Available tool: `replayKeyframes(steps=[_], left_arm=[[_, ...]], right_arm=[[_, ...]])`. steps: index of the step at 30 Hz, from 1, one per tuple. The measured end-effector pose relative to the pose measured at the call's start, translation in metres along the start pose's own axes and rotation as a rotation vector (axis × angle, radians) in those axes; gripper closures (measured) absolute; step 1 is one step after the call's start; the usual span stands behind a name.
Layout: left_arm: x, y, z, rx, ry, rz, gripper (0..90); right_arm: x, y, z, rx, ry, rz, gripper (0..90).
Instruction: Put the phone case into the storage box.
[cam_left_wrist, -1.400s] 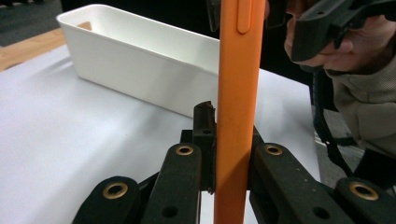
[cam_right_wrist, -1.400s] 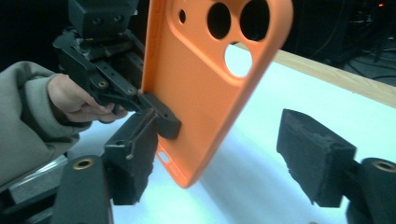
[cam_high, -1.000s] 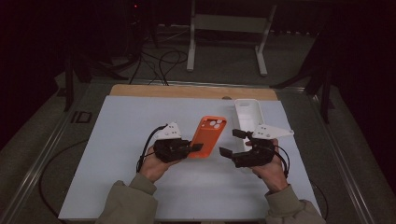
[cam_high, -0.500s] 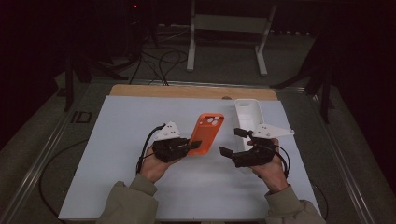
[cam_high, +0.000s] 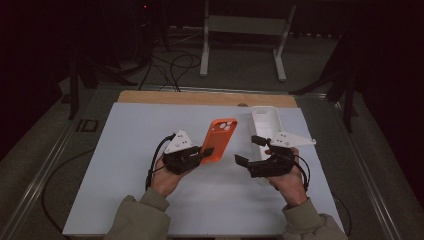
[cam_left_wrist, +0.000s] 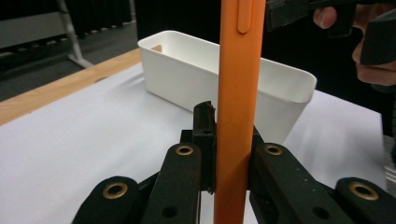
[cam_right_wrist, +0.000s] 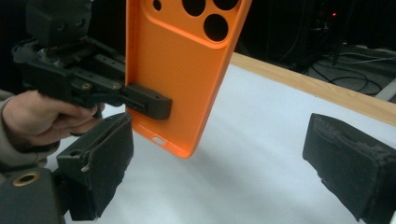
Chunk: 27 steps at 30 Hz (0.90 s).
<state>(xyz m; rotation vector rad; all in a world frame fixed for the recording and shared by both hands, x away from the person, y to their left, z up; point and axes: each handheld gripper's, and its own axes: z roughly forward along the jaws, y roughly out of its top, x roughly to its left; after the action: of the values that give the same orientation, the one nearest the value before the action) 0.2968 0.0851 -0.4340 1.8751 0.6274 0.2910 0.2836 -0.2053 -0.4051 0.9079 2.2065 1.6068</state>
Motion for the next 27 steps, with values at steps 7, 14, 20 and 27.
replayKeyframes(steps=[7, 14, 20, 27], left_arm=[[-0.001, 0.0, 0.001, 0.003, 0.042, -0.004, 85.5], [-0.002, -0.002, 0.002, 0.0, 0.073, -0.015, 85.5], [-0.004, -0.003, 0.003, -0.005, 0.103, -0.021, 85.5], [-0.005, -0.004, 0.004, -0.004, 0.126, -0.023, 85.5]], right_arm=[[0.001, 0.0, 0.003, -0.003, -0.02, 0.011, 8.5], [0.003, 0.003, 0.005, -0.009, -0.019, 0.014, 8.5], [0.005, 0.004, 0.008, -0.013, -0.021, 0.013, 8.5], [0.008, 0.006, 0.011, -0.017, -0.027, 0.017, 8.5]])
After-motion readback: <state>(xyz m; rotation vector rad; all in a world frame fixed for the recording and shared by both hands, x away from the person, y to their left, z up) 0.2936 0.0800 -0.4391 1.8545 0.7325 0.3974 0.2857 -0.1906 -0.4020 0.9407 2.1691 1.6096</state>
